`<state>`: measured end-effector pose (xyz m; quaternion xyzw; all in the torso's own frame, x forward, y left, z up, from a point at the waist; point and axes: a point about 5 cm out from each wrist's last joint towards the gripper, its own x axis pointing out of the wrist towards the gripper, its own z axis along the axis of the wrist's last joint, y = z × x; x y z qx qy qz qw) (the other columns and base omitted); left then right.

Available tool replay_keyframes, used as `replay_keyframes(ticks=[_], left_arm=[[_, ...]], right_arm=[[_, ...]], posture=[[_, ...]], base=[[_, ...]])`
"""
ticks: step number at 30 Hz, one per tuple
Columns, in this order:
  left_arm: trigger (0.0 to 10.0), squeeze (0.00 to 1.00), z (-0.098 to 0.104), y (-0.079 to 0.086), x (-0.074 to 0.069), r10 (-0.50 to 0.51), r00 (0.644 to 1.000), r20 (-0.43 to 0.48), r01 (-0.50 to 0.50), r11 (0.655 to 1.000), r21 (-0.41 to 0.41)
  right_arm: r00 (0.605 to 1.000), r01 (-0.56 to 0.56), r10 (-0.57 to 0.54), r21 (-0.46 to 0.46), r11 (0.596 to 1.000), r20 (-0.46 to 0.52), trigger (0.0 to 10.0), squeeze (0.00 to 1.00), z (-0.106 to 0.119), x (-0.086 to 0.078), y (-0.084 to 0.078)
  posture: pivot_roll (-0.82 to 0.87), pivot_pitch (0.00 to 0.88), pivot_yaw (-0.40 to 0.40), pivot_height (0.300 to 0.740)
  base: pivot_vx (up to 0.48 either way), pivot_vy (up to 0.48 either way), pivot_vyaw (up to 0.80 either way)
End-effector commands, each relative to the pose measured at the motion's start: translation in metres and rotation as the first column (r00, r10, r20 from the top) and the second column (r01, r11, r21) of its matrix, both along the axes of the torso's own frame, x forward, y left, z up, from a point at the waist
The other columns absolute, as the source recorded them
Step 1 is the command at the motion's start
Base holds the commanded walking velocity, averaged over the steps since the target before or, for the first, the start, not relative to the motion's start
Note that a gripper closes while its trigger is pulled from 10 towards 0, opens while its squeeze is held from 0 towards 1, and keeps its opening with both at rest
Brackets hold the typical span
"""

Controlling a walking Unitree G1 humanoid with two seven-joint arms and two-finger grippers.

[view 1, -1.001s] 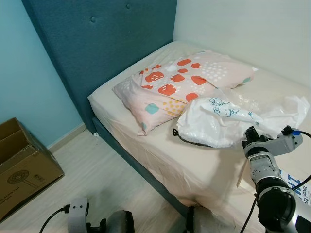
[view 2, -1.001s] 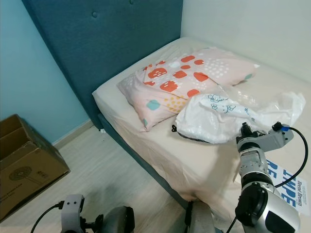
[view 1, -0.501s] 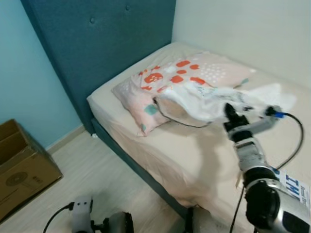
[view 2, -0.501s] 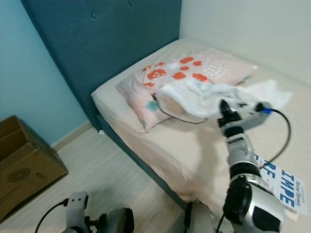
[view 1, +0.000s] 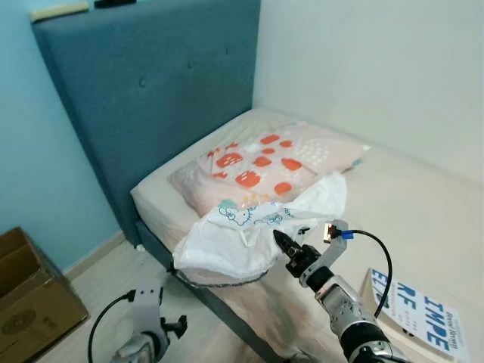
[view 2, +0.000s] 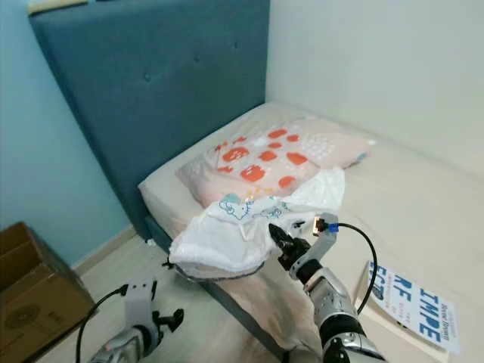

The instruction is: Clean up the room

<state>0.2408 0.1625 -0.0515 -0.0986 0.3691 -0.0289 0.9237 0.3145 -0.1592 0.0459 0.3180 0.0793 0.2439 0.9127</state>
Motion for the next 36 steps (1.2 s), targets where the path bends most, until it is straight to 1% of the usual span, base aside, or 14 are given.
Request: replay_keyframes(ticks=[1, 6, 7, 9, 12, 19, 24, 25, 26, 27, 28, 31, 33, 36], left_arm=[[10.0, 0.0, -0.004, -0.002, -0.006, 0.007, 0.999, -0.034, -0.007, 1.0, -0.006], [10.0, 0.0, -0.008, 0.002, -0.012, 0.023, 0.998, -0.056, -0.023, 1.0, 0.001], [10.0, 0.0, -0.011, 0.005, -0.015, 0.032, 0.997, -0.07, -0.031, 0.999, 0.009], [10.0, 0.0, -0.011, 0.005, -0.015, 0.032, 0.997, -0.07, -0.031, 0.999, 0.009], [10.0, 0.0, -0.016, 0.013, -0.026, 0.048, 0.993, -0.105, -0.045, 0.998, 0.035], [10.0, 0.0, -0.018, 0.016, -0.029, 0.046, 0.991, -0.122, -0.039, 0.998, 0.055], [10.0, 0.0, -0.02, 0.016, -0.033, 0.04, 0.99, -0.134, -0.032, 0.998, 0.061], [10.0, 0.0, -0.021, 0.016, -0.034, 0.039, 0.99, -0.138, -0.03, 0.998, 0.062], [10.0, 0.0, -0.022, 0.016, -0.036, 0.037, 0.989, -0.142, -0.028, 0.998, 0.064], [10.0, 0.0, -0.022, 0.016, -0.036, 0.037, 0.989, -0.142, -0.028, 0.998, 0.064], [10.0, 0.0, -0.023, 0.016, -0.036, 0.033, 0.989, -0.145, -0.024, 0.998, 0.066], [10.0, 0.0, -0.023, 0.015, -0.037, 0.03, 0.989, -0.147, -0.02, 0.997, 0.068], [10.0, 0.0, -0.024, 0.014, -0.039, 0.015, 0.988, -0.153, -0.003, 0.997, 0.075], [10.0, 0.0, -0.025, 0.013, -0.041, -0.004, 0.987, -0.159, 0.017, 0.997, 0.081]], right_arm=[[1.0, -0.006, 0.006, -0.002, 1.0, -0.012, 0.0, 0.0, -0.001, -0.002, -0.001], [1.0, -0.012, 0.012, -0.01, 1.0, -0.023, 0.0, 0.0, -0.001, -0.002, 0.0], [1.0, -0.018, 0.017, -0.008, 1.0, -0.019, 0.0, 0.0, 0.0, -0.001, 0.002], [1.0, -0.018, 0.017, -0.008, 1.0, -0.019, 0.0, 0.0, 0.0, -0.001, 0.002], [1.0, -0.027, 0.027, -0.009, 1.0, -0.012, 0.0, 0.0, 0.001, 0.002, 0.008], [0.998, -0.014, 0.012, -0.036, 0.999, -0.057, 0.0, 0.0, -0.006, 0.0, 0.011], [0.995, 0.012, -0.021, -0.091, 0.996, -0.099, 0.0, 0.0, -0.014, -0.004, 0.011], [0.992, 0.02, -0.037, -0.132, 0.991, -0.123, 6.7, 0.0, -0.02, -0.007, 0.011], [0.99, 0.022, -0.042, -0.152, 0.988, -0.131, 10.0, 0.0, -0.024, -0.01, 0.012], [0.99, 0.022, -0.042, -0.152, 0.988, -0.131, 10.0, 0.0, -0.024, -0.01, 0.012], [0.987, 0.006, -0.037, -0.198, 0.98, -0.154, 10.0, 0.0, -0.029, -0.013, 0.014], [0.987, -0.018, -0.02, -0.232, 0.973, -0.162, 10.0, 0.0, -0.033, -0.017, 0.017], [0.98, -0.095, 0.036, -0.301, 0.949, -0.195, 10.0, 0.0, -0.044, -0.027, 0.026], [0.973, -0.144, 0.079, -0.306, 0.941, -0.216, 10.0, 0.0, -0.049, -0.032, 0.032]], posture=[[0.06, 0.0, -0.041, 0.66], [0.06, 0.0, -0.045, 0.675], [0.06, 0.0, -0.044, 0.68], [0.06, 0.0, -0.044, 0.68], [0.06, 0.0, -0.041, 0.695], [0.07, 0.0, -0.04, 0.72], [0.06, 0.0, -0.04, 0.735], [0.06, 0.0, -0.04, 0.735], [0.06, 0.0, -0.041, 0.735], [0.06, 0.0, -0.041, 0.735], [0.06, 0.0, -0.042, 0.735], [0.06, 0.0, -0.043, 0.735], [0.06, 0.0, -0.045, 0.735], [0.06, 0.0, -0.045, 0.735]], base=[[0.0, 0.0, 0.0], [0.0, 0.0, 0.0], [0.0, 0.0, 0.0], [0.0, 0.0, 0.0], [0.0, 0.0, 0.0], [0.0, 0.0, 0.0], [0.0, 0.0, 0.0], [0.0, 0.0, 0.0], [0.0, 0.0, 0.0], [0.0, 0.0, 0.0], [0.0, 0.0, 0.0], [0.0, 0.0, 0.0], [0.0, 0.0, 0.68], [0.0, 0.0, 0.8]])
